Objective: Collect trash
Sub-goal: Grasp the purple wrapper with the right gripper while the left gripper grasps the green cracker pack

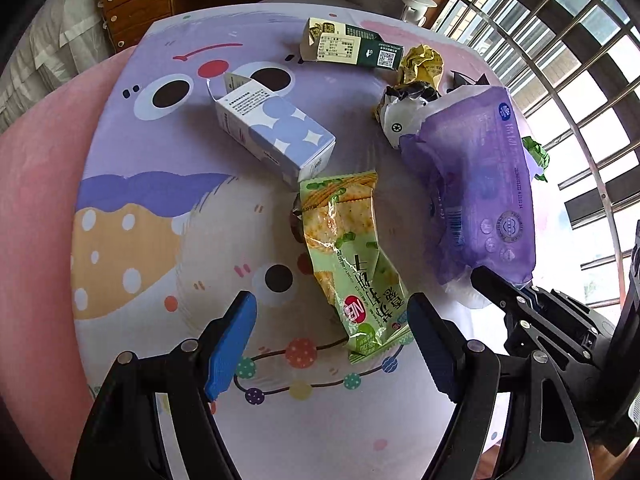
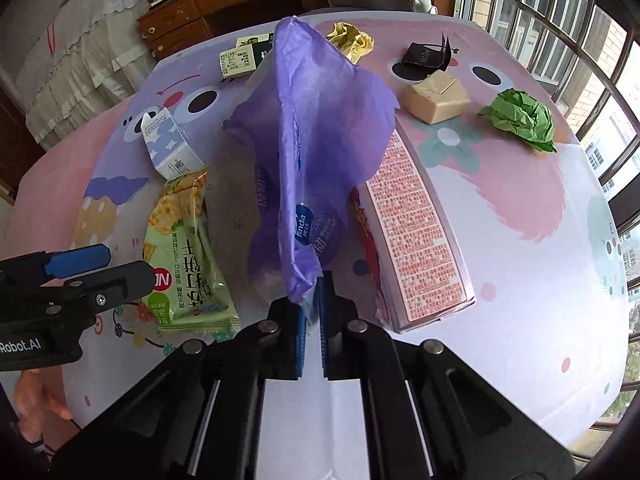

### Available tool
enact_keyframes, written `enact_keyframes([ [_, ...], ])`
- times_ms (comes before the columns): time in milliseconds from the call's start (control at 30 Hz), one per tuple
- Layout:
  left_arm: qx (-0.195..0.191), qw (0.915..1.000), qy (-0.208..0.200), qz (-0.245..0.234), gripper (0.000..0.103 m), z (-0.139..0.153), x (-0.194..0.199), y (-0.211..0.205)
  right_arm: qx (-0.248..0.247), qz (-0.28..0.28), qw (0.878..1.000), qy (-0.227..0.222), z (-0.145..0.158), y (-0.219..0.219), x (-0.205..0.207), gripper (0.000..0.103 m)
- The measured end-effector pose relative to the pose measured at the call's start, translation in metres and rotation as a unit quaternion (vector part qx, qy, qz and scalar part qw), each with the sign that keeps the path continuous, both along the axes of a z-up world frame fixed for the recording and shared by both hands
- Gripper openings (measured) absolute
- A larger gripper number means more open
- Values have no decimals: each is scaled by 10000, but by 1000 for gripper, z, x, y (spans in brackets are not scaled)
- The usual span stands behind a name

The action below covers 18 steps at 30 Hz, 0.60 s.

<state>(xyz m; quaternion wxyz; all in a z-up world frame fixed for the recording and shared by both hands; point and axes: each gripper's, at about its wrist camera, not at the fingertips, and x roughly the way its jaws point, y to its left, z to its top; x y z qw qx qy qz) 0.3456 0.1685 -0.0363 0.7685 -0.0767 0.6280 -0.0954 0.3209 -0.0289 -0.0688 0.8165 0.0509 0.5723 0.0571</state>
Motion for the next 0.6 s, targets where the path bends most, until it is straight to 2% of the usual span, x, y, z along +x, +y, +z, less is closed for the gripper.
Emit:
enact_keyframes([
  [167, 57, 9995, 302, -26, 80, -21, 23, -10, 22, -91, 9999, -43, -1, -1, 0, 2],
  [500, 655, 9970, 384, -125, 78, -43, 63, -40, 69, -221, 9997, -92, 4, -2, -11, 2],
  [600, 912, 9950, 211, -361, 66, -44, 67, -53, 70, -226, 9997, -108, 3, -1, -11, 2],
])
